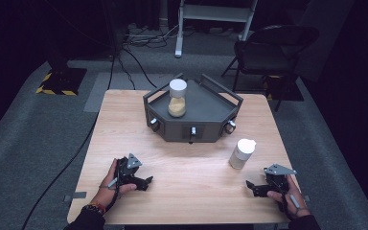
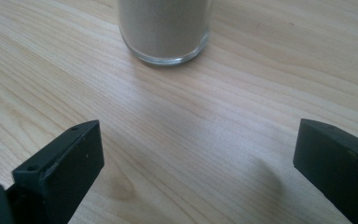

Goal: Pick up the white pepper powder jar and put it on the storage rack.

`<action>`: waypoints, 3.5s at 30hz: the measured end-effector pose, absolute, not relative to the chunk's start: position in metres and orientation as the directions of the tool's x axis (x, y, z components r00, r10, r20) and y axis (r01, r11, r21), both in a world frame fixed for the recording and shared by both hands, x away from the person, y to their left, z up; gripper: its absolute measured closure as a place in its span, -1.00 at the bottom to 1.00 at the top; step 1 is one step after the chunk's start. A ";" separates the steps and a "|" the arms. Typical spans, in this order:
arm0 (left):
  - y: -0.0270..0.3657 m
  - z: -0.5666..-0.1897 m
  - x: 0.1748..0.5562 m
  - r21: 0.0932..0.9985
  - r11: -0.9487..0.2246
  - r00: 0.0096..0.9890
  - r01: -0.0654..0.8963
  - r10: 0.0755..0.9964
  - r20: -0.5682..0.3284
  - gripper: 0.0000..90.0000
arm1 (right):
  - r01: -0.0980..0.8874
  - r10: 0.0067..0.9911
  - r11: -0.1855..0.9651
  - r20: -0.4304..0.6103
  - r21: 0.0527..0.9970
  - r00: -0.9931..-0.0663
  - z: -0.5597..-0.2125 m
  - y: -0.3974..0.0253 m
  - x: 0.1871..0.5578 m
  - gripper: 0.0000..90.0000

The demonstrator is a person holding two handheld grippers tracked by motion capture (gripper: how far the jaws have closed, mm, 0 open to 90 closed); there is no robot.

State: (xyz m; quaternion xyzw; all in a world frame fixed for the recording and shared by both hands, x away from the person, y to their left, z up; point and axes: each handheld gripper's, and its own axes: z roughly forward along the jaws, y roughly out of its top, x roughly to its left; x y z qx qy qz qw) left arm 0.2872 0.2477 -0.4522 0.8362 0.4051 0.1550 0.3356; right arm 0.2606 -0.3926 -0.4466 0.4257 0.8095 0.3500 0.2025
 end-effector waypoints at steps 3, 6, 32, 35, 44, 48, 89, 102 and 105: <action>0.248 -0.452 0.287 0.687 -0.447 0.624 0.573 0.781 -0.013 -1.00 | 0.540 0.835 0.381 -0.029 0.750 -0.549 -0.445 -0.393 0.259 -0.97; 0.248 -0.452 0.287 0.687 -0.447 0.624 0.573 0.781 -0.013 -1.00 | 0.533 0.849 0.352 -0.022 0.769 -0.529 -0.444 -0.394 0.255 -0.97; 0.248 -0.452 0.288 0.686 -0.449 0.626 0.572 0.779 -0.012 -1.00 | 0.471 0.872 0.232 0.032 0.851 -0.488 -0.437 -0.394 0.243 -0.98; 0.248 -0.452 0.288 0.686 -0.449 0.626 0.572 0.780 -0.012 -1.00 | 0.468 0.868 0.232 0.036 0.853 -0.495 -0.438 -0.392 0.244 -0.98; 0.248 -0.452 0.288 0.686 -0.449 0.626 0.572 0.779 -0.012 -1.00 | 0.456 0.857 0.230 0.043 0.860 -0.513 -0.443 -0.384 0.248 -0.98; 0.248 -0.452 0.288 0.686 -0.449 0.626 0.572 0.779 -0.012 -1.00 | 0.453 0.856 0.219 0.053 0.864 -0.514 -0.446 -0.381 0.251 -0.98; 0.248 -0.452 0.288 0.686 -0.450 0.627 0.572 0.779 -0.011 -1.00 | 0.449 0.895 0.109 0.109 0.887 -0.433 -0.462 -0.338 0.279 -0.71; 0.248 -0.452 0.288 0.686 -0.450 0.627 0.572 0.779 -0.011 -1.00 | 0.420 0.905 0.133 0.063 0.898 -0.421 -0.462 -0.333 0.276 -0.37; 0.248 -0.452 0.288 0.686 -0.450 0.627 0.572 0.779 -0.011 -1.00 | 0.413 0.907 0.136 0.054 0.901 -0.417 -0.463 -0.332 0.275 -0.36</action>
